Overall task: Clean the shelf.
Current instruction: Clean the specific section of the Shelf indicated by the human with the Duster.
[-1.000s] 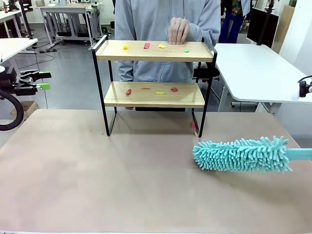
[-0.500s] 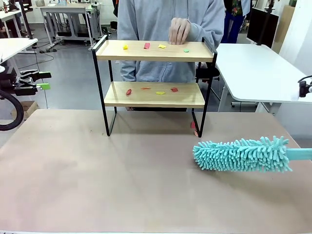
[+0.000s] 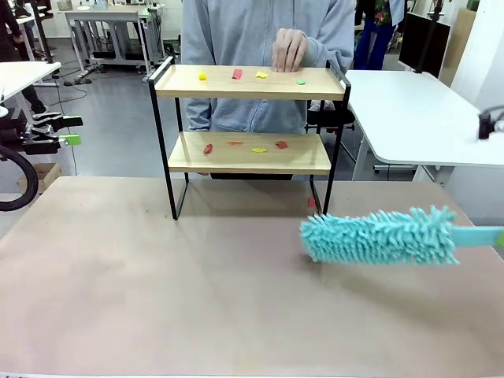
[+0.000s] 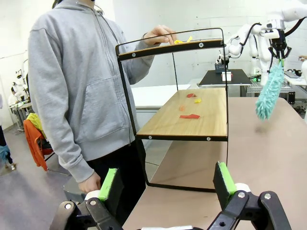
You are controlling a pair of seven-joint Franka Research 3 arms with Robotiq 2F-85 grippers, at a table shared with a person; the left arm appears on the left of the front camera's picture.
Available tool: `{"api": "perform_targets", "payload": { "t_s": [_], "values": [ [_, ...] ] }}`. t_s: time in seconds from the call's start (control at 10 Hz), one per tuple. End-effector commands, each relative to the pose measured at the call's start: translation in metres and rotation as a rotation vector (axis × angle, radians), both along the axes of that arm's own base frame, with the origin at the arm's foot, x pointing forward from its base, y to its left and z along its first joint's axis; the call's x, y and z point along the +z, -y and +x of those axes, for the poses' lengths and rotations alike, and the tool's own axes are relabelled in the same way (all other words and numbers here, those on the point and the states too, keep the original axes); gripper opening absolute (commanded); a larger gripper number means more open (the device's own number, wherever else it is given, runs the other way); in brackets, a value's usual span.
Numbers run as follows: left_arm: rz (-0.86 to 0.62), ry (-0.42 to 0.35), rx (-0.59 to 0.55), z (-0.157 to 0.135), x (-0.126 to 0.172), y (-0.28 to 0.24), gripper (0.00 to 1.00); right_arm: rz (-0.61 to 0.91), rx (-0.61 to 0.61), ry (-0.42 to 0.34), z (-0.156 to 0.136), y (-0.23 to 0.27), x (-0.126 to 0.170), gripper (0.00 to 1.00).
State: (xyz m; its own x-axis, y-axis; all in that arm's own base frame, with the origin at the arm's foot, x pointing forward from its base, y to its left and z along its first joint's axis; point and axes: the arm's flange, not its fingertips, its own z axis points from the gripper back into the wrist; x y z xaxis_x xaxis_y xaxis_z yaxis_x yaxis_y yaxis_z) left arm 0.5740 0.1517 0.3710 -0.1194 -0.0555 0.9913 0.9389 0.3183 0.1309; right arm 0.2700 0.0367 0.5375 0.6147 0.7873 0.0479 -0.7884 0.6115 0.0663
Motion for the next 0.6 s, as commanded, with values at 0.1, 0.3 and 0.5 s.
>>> {"api": "perform_targets", "payload": {
  "t_s": [0.1,0.3,0.5],
  "values": [
    [0.006,0.002,0.000,-0.002,0.002,0.000,1.00,0.103,-0.092,0.024,0.000,-0.065,0.056,0.13],
    [0.006,0.002,0.000,-0.002,0.002,0.000,1.00,0.160,-0.159,0.074,0.006,-0.120,0.087,0.13],
    [0.006,0.002,0.000,-0.002,0.002,0.000,1.00,0.212,-0.250,0.098,0.029,-0.162,0.107,0.13]
  ]
}}
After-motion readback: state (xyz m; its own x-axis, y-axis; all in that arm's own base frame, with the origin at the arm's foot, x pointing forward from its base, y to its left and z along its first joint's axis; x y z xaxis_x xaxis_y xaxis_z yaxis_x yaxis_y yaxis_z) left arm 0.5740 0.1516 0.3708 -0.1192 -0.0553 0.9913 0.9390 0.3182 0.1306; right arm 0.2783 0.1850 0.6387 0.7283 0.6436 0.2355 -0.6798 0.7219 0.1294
